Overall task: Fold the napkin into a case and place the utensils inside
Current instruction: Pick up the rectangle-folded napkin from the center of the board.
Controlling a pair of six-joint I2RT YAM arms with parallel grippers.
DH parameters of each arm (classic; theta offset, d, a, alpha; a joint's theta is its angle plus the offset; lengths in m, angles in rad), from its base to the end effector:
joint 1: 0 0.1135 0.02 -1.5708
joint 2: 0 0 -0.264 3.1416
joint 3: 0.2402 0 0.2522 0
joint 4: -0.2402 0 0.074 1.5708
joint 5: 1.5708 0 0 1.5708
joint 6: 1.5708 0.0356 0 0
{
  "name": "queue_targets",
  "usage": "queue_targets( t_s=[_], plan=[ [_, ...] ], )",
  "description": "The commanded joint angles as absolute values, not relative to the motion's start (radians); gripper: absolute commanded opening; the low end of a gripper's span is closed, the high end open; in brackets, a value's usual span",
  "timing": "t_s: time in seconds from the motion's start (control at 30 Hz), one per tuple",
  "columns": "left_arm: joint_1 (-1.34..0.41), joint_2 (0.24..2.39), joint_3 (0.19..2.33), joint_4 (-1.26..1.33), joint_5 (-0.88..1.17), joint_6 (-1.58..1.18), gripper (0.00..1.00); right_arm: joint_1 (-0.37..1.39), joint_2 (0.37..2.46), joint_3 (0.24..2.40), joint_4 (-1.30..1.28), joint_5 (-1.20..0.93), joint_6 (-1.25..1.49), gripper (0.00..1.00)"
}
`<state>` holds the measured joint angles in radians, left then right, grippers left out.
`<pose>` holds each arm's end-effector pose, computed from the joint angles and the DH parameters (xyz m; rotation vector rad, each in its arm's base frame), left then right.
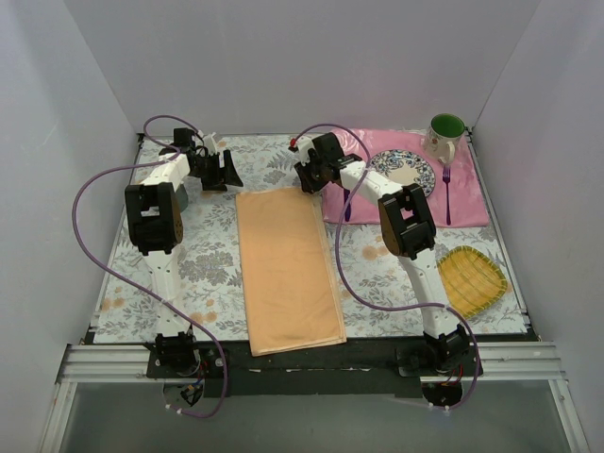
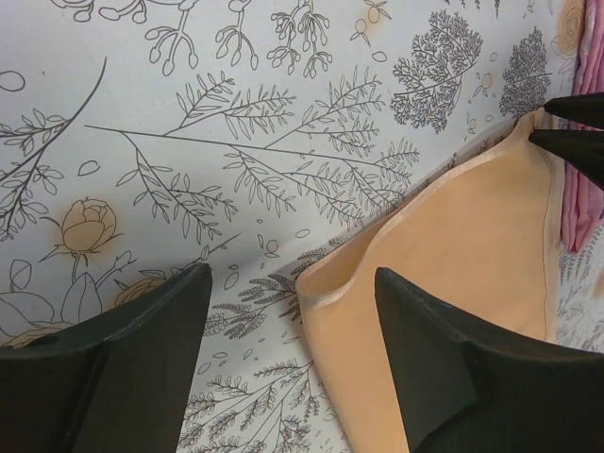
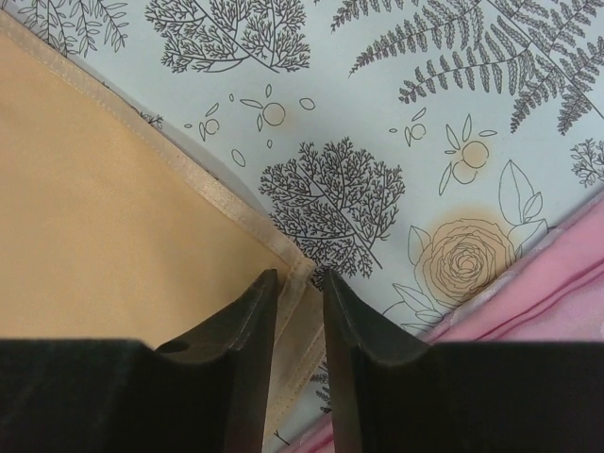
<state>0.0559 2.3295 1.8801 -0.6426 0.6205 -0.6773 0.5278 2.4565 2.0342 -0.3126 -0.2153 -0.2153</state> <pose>0.4961 0.0070 0.1613 -0.7696 2.5931 -1.0244 0.4741 0.2852 0.1619 -0.9446 2.1182 0.4074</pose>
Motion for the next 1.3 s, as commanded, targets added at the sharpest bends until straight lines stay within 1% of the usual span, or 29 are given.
queue_targets(
  t_s=[0.0,0.07,0.1,0.13,0.27,0.3,0.33,0.4,0.47,0.5,0.57,0.6,0.83,0.9,0.97,1.03,1.07,1.2,1.27],
  plan=[
    [0.060,2.293,1.870,-0.638,0.634,-0.675,0.70,0.535,2.447,2.074,-0.334,-0.230,-0.219,0.32],
    [0.061,2.293,1.868,-0.637,0.635,-0.676,0.70,0.535,2.456,2.083,-0.339,-0.230,-0.218,0.17],
    [0.061,2.293,1.868,-0.638,0.637,-0.676,0.70,0.535,2.459,2.083,-0.339,-0.232,-0.218,0.06],
    [0.063,2.295,1.868,-0.638,0.635,-0.676,0.70,0.535,2.464,2.083,-0.339,-0.235,-0.218,0.02],
    [0.063,2.295,1.865,-0.641,0.632,-0.673,0.70,0.535,2.454,2.079,-0.334,-0.244,-0.207,0.01],
    [0.061,2.293,1.864,-0.643,0.634,-0.672,0.70,0.535,2.453,2.079,-0.333,-0.247,-0.204,0.10],
    [0.061,2.295,1.862,-0.641,0.632,-0.672,0.70,0.535,2.448,2.080,-0.333,-0.248,-0.203,0.14],
    [0.061,2.296,1.862,-0.641,0.630,-0.672,0.70,0.535,2.445,2.083,-0.328,-0.245,-0.201,0.16],
    [0.061,2.296,1.862,-0.640,0.632,-0.673,0.70,0.535,2.444,2.088,-0.327,-0.245,-0.204,0.16],
    [0.061,2.298,1.862,-0.640,0.634,-0.675,0.70,0.535,2.444,2.089,-0.325,-0.245,-0.204,0.13],
    [0.061,2.296,1.862,-0.640,0.634,-0.676,0.70,0.535,2.445,2.095,-0.327,-0.244,-0.203,0.07],
    [0.061,2.296,1.864,-0.641,0.635,-0.676,0.70,0.535,2.445,2.101,-0.328,-0.239,-0.198,0.01],
    [0.061,2.290,1.867,-0.635,0.630,-0.680,0.70,0.534,2.384,2.077,-0.304,-0.242,-0.187,0.01],
    [0.063,2.280,1.865,-0.630,0.632,-0.681,0.72,0.534,2.362,2.057,-0.287,-0.242,-0.181,0.01],
    [0.061,2.272,1.867,-0.626,0.634,-0.684,0.76,0.534,2.342,2.057,-0.296,-0.244,-0.178,0.01],
    [0.061,2.261,1.865,-0.618,0.634,-0.690,0.84,0.534,2.327,2.060,-0.304,-0.248,-0.175,0.01],
    [0.063,2.255,1.865,-0.617,0.634,-0.692,0.91,0.534,2.324,2.063,-0.314,-0.250,-0.173,0.01],
    [0.064,2.227,1.845,-0.597,0.649,-0.706,0.93,0.525,2.295,2.045,-0.322,-0.239,-0.173,0.01],
    [0.064,2.218,1.838,-0.589,0.663,-0.710,0.90,0.514,2.292,2.019,-0.321,-0.229,-0.186,0.01]
  ],
)
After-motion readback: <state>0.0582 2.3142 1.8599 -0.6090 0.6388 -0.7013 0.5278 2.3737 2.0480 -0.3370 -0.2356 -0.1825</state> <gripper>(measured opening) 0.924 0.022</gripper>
